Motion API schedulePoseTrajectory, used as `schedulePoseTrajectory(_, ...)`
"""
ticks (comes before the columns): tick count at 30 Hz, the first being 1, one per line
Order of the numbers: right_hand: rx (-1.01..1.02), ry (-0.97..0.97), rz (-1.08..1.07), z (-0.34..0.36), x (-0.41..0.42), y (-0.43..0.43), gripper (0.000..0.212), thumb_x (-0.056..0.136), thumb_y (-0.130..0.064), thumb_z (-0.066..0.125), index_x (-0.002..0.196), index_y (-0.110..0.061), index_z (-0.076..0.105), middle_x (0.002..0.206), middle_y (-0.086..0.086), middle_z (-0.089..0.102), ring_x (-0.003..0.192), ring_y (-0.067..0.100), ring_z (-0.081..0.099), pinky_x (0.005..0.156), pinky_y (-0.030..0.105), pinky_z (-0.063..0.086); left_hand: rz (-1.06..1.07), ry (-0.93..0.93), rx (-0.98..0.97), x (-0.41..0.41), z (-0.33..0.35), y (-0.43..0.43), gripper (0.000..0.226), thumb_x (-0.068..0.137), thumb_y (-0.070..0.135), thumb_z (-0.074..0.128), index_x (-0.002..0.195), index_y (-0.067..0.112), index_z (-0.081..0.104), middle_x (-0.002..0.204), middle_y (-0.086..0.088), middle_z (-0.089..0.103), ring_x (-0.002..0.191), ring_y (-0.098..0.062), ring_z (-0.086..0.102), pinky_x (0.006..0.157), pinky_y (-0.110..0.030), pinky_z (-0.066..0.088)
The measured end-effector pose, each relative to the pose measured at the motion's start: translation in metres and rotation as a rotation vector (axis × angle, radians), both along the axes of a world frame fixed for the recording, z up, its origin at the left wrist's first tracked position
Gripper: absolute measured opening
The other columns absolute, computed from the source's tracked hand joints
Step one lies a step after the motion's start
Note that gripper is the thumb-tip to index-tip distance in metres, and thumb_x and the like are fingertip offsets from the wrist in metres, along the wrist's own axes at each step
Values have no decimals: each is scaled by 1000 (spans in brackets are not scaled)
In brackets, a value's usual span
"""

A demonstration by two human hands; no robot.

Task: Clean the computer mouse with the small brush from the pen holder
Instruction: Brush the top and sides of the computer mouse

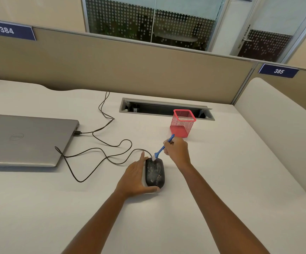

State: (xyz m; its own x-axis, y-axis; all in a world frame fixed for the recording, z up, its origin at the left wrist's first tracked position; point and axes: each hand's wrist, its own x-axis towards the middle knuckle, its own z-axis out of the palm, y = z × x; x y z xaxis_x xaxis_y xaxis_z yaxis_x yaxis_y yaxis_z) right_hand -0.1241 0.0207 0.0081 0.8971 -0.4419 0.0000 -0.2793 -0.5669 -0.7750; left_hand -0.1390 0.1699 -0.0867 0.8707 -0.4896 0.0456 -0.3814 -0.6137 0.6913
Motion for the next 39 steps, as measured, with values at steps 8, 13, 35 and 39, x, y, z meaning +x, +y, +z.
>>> schedulePoseTrajectory(8,-163,-3,37,0,5,-5,21,93,-14,50,88,3,60,95,26,68,86,35,67,60,27,47,6,-3,-3,-1,-1,1,123,49,73,62,144,23,0,143,7,35,126,-13,35,98,-20,23)
schedulePoseTrajectory(13,-171,5,320,6,3,-2,22,91,-6,50,101,8,64,106,25,67,96,37,62,83,36,48,3,-20,1,0,-1,0,121,50,70,64,142,26,-1,142,10,36,124,-14,37,97,-18,23)
schedulePoseTrajectory(35,-199,52,475,14,-18,-19,20,90,1,48,98,7,65,105,22,68,81,21,56,67,5,41,5,-9,-7,-1,1,0,120,48,72,61,143,25,3,144,5,34,125,-17,36,100,-24,26)
schedulePoseTrajectory(39,-200,1,448,20,-17,-14,20,92,-1,47,101,5,64,108,22,68,97,35,62,88,31,46,7,-2,-15,-1,0,0,119,50,69,65,143,26,4,141,4,37,123,-16,38,99,-23,27)
